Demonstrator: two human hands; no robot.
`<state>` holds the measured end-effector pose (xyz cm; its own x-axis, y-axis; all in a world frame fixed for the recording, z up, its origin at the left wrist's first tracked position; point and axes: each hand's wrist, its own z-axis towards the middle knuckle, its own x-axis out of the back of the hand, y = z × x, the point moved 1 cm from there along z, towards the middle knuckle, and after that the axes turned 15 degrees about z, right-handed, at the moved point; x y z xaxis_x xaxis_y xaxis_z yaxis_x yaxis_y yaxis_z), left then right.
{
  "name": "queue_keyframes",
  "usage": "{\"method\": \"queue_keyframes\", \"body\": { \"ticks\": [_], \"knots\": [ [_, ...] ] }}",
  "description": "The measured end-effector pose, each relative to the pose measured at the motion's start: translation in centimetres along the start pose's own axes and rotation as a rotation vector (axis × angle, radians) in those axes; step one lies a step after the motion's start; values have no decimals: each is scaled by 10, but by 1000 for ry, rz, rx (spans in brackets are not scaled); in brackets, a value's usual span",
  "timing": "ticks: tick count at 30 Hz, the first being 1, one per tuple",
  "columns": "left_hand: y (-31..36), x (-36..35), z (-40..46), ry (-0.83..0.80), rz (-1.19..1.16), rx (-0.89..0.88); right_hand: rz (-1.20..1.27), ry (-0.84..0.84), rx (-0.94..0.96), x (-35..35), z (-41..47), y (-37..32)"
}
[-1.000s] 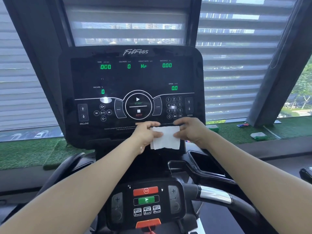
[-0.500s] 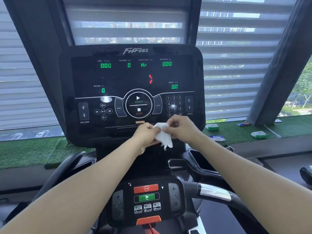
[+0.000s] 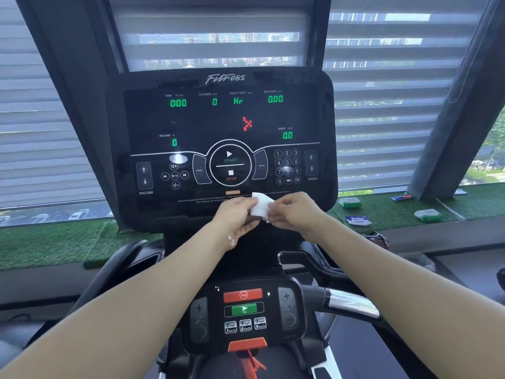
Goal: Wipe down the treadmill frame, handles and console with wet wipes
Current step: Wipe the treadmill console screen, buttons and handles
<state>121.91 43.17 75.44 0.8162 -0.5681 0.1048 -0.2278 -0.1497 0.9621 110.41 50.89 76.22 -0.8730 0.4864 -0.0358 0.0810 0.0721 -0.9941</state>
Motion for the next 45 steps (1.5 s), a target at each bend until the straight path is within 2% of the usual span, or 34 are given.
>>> {"method": "queue_keyframes", "body": {
  "ticks": [3, 7, 10, 14, 18, 20, 24, 27, 30, 33, 37, 43, 45],
  "knots": [
    [-3, -3, -6, -65, -69, 62, 138, 57, -58, -1, -2, 1],
    [-6, -1, -12, -129, -114, 127, 205, 90, -108, -4, -4, 6],
    [-9, -1, -14, -109, 24, 112, 244, 80, -127, -8, -4, 11],
    [-17, 1, -11, 29, 215, 38, 275, 35, -142, -12, -5, 14],
    [-23, 5, -18, -42, 26, 36, 224, -77, -153, -10, -8, 17],
    [-27, 3, -22, -4, 53, -3, 115, -91, -91, -8, -8, 22],
    [-42, -7, -29, 177, 117, -48, -158, -33, 261, -1, -7, 31],
    [-48, -11, -40, 292, 102, -51, -293, -185, 376, -3, -13, 36],
    [-46, -12, -54, 341, 37, -48, -404, -257, 441, -6, -19, 38],
    [-43, -12, -61, 299, 39, -37, -451, -232, 493, -4, -29, 39],
    [-41, -8, -66, 138, 95, -44, -533, -157, 521, 0, -46, 38],
    [-55, 5, -77, -59, 146, -52, -604, -19, 432, -20, -77, 51],
    [-59, 9, -82, -111, 238, -96, -638, 30, 406, -23, -86, 54]
  ]
}}
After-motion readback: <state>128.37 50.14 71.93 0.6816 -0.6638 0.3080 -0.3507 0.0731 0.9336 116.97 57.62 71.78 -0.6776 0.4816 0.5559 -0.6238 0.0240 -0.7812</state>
